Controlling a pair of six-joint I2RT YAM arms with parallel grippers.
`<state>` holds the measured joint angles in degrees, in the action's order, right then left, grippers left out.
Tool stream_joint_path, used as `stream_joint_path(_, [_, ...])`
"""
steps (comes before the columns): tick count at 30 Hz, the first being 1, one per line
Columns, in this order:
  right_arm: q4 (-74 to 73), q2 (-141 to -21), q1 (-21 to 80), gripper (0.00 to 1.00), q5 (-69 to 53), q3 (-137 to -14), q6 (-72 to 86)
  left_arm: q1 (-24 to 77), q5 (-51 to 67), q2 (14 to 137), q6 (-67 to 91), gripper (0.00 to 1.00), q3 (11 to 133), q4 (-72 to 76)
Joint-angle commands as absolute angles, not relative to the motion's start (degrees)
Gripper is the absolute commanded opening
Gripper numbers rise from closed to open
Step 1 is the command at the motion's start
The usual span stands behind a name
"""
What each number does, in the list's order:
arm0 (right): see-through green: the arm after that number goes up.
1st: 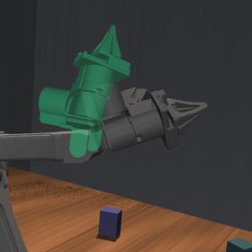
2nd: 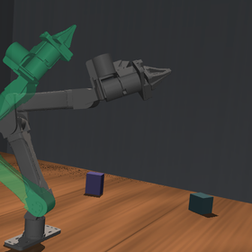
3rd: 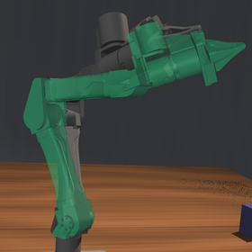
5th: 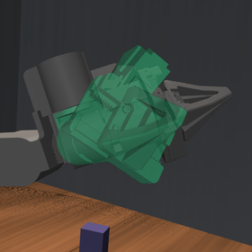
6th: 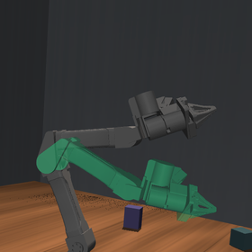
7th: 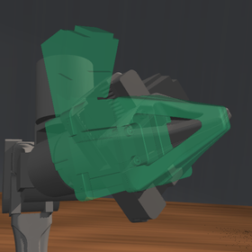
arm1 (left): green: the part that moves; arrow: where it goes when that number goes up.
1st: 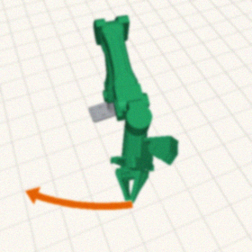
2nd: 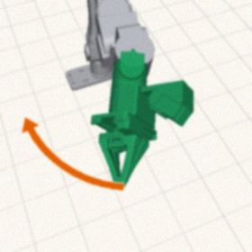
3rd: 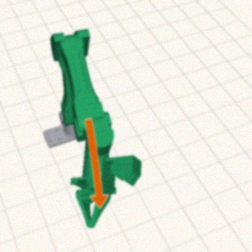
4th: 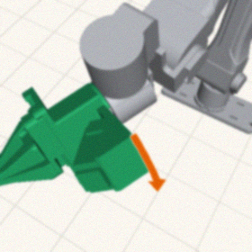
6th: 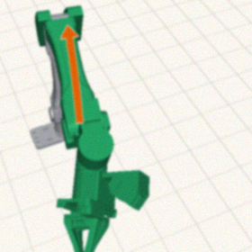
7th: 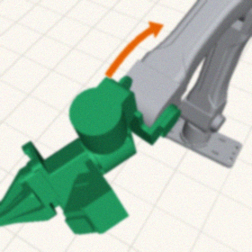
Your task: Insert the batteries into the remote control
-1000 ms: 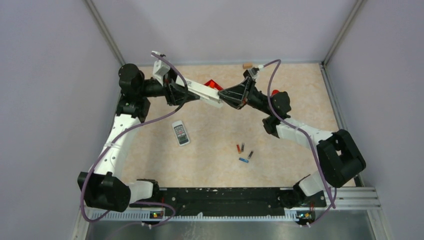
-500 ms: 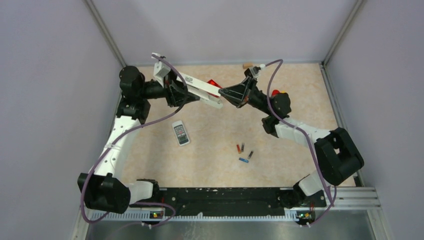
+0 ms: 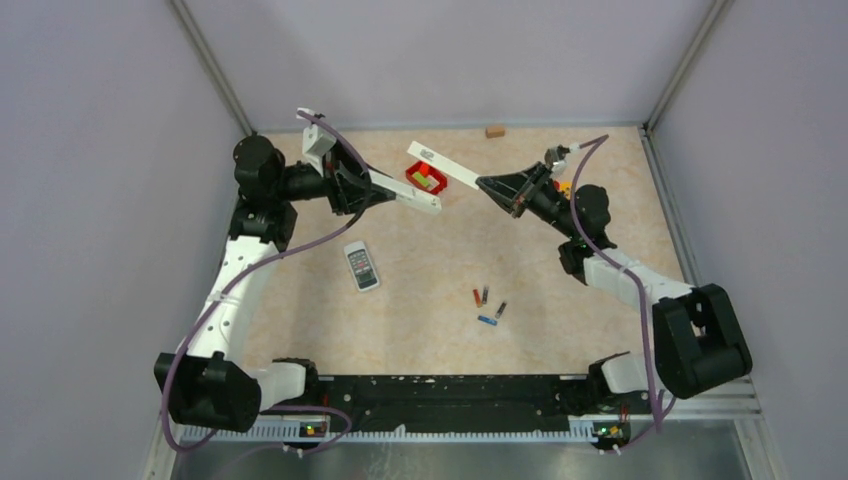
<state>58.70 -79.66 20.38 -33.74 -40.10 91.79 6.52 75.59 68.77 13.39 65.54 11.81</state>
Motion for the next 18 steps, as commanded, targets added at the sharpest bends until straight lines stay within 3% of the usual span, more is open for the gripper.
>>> stream_joint_path(1, [28.8, -74.1, 17.9, 0.0, -24.7, -39.8, 69.1, 6.3, 75.5, 68.0, 14.2, 0.0, 64.8, 14.1])
stream_joint_path(6, [11.8, -75.1, 15.9, 0.0, -14.8, -38.6, 58.2, 6.2, 75.0, 67.4, 15.8, 0.0, 63.7, 15.6])
stream_joint_path(12, [16.4, -83.1, 12.8, 0.0, -17.5, -32.9, 57.8, 6.3, 74.7, 66.8, 16.7, 0.0, 62.9, 16.5])
stream_joint_path(18, [10.7, -84.7, 12.8, 0.0, -13.6, -34.1, 53.7, 6.3, 74.7, 67.7, 20.2, 0.0, 62.5, 20.4])
